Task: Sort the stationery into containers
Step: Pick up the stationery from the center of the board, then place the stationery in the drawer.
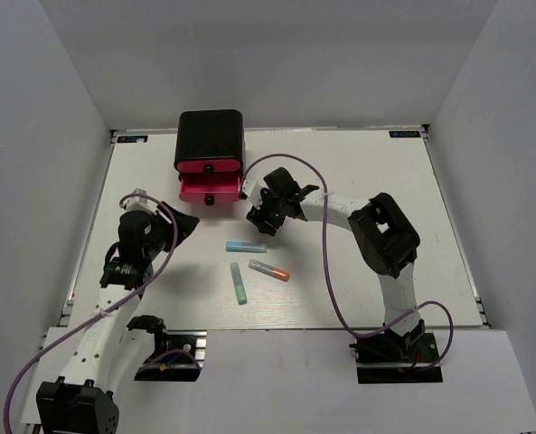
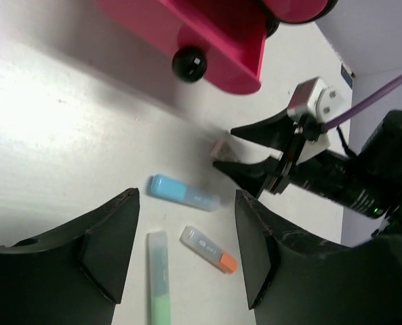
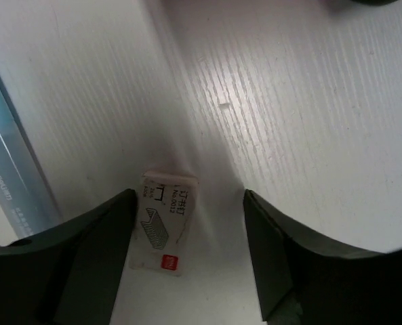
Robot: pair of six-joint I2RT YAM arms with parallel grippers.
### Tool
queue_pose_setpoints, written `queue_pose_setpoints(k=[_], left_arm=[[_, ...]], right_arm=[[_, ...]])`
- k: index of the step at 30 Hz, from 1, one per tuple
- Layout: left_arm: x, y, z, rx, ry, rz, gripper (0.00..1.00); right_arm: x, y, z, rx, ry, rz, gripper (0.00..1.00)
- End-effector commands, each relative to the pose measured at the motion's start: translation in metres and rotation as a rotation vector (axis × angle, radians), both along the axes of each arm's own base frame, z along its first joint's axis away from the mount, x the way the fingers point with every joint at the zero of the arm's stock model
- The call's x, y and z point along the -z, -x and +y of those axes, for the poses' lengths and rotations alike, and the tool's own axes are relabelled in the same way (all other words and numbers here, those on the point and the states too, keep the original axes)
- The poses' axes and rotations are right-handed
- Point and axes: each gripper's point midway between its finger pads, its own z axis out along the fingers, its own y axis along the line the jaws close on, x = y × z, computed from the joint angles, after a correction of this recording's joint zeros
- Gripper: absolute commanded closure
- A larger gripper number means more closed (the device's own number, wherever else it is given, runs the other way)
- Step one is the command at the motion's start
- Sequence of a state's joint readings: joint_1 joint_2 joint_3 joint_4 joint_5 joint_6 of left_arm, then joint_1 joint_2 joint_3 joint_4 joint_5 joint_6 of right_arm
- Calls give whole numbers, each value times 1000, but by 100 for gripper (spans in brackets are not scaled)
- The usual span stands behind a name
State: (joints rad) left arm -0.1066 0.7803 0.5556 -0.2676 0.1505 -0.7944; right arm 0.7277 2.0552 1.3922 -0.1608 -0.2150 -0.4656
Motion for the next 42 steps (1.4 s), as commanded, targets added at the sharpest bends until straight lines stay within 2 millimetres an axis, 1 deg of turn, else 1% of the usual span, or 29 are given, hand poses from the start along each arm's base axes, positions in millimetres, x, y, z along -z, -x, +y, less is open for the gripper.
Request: queue_pose_setpoints(k=[1, 2, 5, 6, 7, 8, 10, 12, 14, 15, 17, 18, 19, 20, 21, 22, 24, 25, 26, 27, 28, 29, 31, 32, 33, 37, 39, 41, 42], left_arm=[[21, 23, -3, 17, 25, 82, 32], [25, 25, -3, 10, 36, 94, 32], [35, 32, -4, 13, 47, 122, 32], [37, 34, -4, 7, 57, 127, 32], [42, 36, -4, 0, 66, 142, 32], [40, 34, -5, -6, 79, 135, 32], [47, 36, -6, -3, 89, 149, 32], [46, 34, -7, -6, 99, 136, 32], [49, 34, -7, -6, 99, 136, 32], [49, 34, -7, -11, 107, 139, 32], [52, 34, -7, -11, 106, 140, 32], [52, 34, -7, -11, 106, 140, 32], [52, 34, -7, -11, 106, 140, 32], [50, 33, -7, -10, 107, 131, 32], [50, 33, -7, -10, 107, 131, 32], [50, 33, -7, -10, 107, 131, 32], [48, 31, -7, -10, 108, 122, 32], [48, 31, -7, -10, 108, 122, 32], [48, 31, -7, -10, 108, 122, 32], [46, 30, -8, -13, 117, 115, 32], [46, 31, -9, -5, 121, 116, 32], [45, 31, -9, -9, 129, 119, 32], [45, 31, -9, -9, 129, 119, 32], [45, 31, -9, -9, 129, 119, 32], [43, 31, -9, -9, 130, 110, 32], [41, 29, -10, -8, 131, 99, 32], [41, 28, -10, -8, 131, 97, 32], [42, 24, -12, -4, 143, 101, 32], [41, 22, -12, -3, 144, 96, 32]], right_arm=[[-3, -5, -4, 8, 41, 2, 35], [-3, -4, -5, 7, 43, 8, 42], [-1, 8, -12, -28, 62, 56, 54], [-4, 17, -9, -56, 50, 76, 62], [-8, 18, -10, -70, 45, 76, 66], [-15, 24, -4, -103, 15, 88, 72], [-44, 23, 3, -147, -44, 53, 77], [-76, 23, 15, -211, -115, -5, 80], [-119, 22, 28, -261, -212, -97, 80], [-131, 19, 33, -272, -241, -135, 80], [-171, 14, 45, -302, -331, -234, 80], [-182, 11, 50, -307, -356, -259, 80], [-185, 12, 54, -301, -372, -251, 80], [-202, 5, 61, -301, -407, -291, 80], [-205, 4, 65, -296, -421, -291, 82], [-217, -3, 71, -293, -442, -318, 82], [-215, -11, 81, -277, -451, -330, 82], [-229, -17, 87, -272, -469, -366, 80], [-214, -22, 95, -265, -460, -347, 80], [-212, -25, 100, -256, -457, -352, 79], [-231, -32, 106, -249, -481, -386, 79], [-209, -38, 113, -230, -458, -355, 77], [-224, -46, 121, -223, -480, -387, 75], [-220, -50, 126, -220, -478, -385, 74], [-210, -53, 129, -211, -462, -378, 72], [-198, -57, 131, -211, -434, -393, 53], [-198, -57, 129, -209, -427, -401, 49], [-193, -57, 127, -205, -417, -397, 41], [-196, -58, 126, -200, -417, -407, 38]])
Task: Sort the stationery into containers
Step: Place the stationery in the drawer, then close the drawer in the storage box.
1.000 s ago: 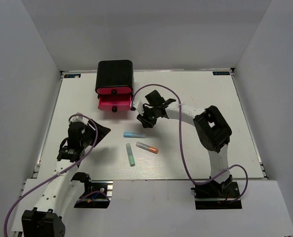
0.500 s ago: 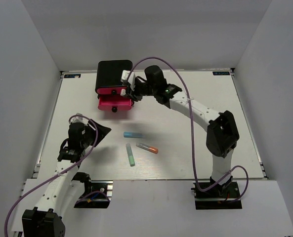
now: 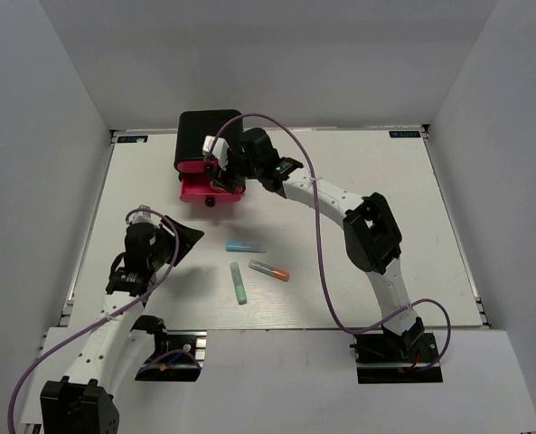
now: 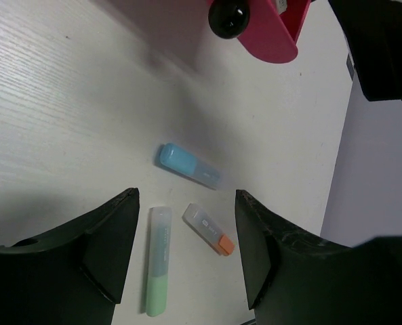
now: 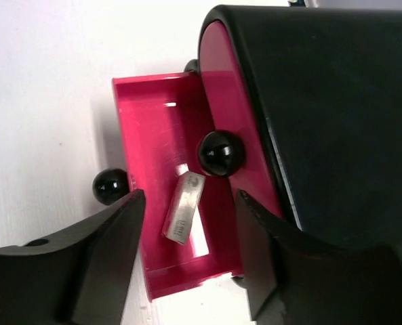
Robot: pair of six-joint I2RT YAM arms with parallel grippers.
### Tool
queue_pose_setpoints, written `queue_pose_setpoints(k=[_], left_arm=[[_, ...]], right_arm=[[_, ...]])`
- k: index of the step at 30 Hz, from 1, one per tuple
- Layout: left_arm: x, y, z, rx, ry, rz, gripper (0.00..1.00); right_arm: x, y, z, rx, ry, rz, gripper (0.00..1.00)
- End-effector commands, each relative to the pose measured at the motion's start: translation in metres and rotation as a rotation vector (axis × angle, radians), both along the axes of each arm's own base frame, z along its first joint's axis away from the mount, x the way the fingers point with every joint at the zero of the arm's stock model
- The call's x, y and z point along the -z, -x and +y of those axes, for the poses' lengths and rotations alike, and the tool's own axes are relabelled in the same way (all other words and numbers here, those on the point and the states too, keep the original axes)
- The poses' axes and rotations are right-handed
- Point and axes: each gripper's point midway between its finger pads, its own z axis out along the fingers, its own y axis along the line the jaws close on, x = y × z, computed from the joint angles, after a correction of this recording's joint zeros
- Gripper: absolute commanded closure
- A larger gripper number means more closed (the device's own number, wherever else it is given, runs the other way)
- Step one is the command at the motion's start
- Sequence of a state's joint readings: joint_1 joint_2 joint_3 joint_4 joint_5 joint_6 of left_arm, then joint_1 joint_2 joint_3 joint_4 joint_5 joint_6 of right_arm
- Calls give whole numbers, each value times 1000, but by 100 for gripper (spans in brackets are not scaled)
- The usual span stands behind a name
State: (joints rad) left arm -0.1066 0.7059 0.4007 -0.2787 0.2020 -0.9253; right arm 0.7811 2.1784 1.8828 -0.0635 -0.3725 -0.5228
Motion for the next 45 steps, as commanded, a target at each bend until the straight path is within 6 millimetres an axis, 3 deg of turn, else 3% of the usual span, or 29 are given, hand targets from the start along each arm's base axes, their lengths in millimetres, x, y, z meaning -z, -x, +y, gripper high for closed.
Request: queue_pose_setpoints(k=[1, 3, 5, 6, 7, 8, 9, 10, 11, 12, 13, 15, 16, 17, 18, 20, 26, 28, 32, 35, 36, 45], left_arm=[[-2, -7, -3, 9, 19, -28, 32], [1, -15, -4, -1, 36, -30, 33], [-3, -26, -6, -5, 47, -57, 38], [7, -31, -6, -5, 44, -32, 50], [4, -38, -7, -5, 45, -42, 56], [0, -47, -8, -9, 55, -65, 62], [2, -51, -10, 1, 60, -59, 67], [9, -60, -11, 0, 57, -29, 73], [11, -66, -12, 0, 56, -21, 75], [12, -74, -11, -10, 51, -20, 75], [20, -84, -10, -20, 42, 6, 76], [24, -96, -10, -28, 36, 21, 77], [16, -108, -11, -28, 38, 2, 77], [29, -113, -12, -28, 34, 41, 77], [29, -119, -12, -28, 34, 40, 77], [23, -135, -14, -33, 43, 27, 77], [34, -163, -14, -62, 42, 76, 73], [35, -167, -13, -85, 54, 84, 70], [21, -182, -14, -89, 66, 52, 60], [21, -187, -14, -102, 69, 64, 53], [12, -194, -14, -102, 72, 42, 49], [0, -209, -14, -109, 69, 35, 38]], right_arm=[[-38, -4, 0, 17, -56, -80, 36], [-45, -4, -2, 22, -63, -87, 32], [-68, 1, -6, 27, -94, -98, 32], [-70, 3, -8, 30, -100, -93, 35], [-97, 5, -19, 48, -137, -110, 38], [-102, 8, -21, 54, -143, -111, 63], [-88, 6, -29, 97, -122, -109, 79], [-117, 9, -43, 150, -163, -132, 88], [-103, 12, -52, 164, -146, -120, 94], [-102, 15, -58, 175, -150, -122, 100], [-94, 23, -76, 210, -131, -115, 100], [-88, 32, -93, 217, -120, -98, 100], [-74, 37, -100, 224, -98, -78, 100], [-82, 40, -108, 238, -112, -85, 100], [-90, 41, -117, 258, -122, -95, 100], [-68, 45, -132, 286, -92, -67, 100], [-62, 56, -167, 335, -76, -66, 100], [-69, 57, -174, 343, -87, -79, 100], [-63, 60, -183, 351, -74, -67, 100], [-61, 62, -187, 351, -71, -63, 100], [-62, 63, -189, 352, -73, -63, 100], [-56, 69, -195, 347, -63, -59, 100]])
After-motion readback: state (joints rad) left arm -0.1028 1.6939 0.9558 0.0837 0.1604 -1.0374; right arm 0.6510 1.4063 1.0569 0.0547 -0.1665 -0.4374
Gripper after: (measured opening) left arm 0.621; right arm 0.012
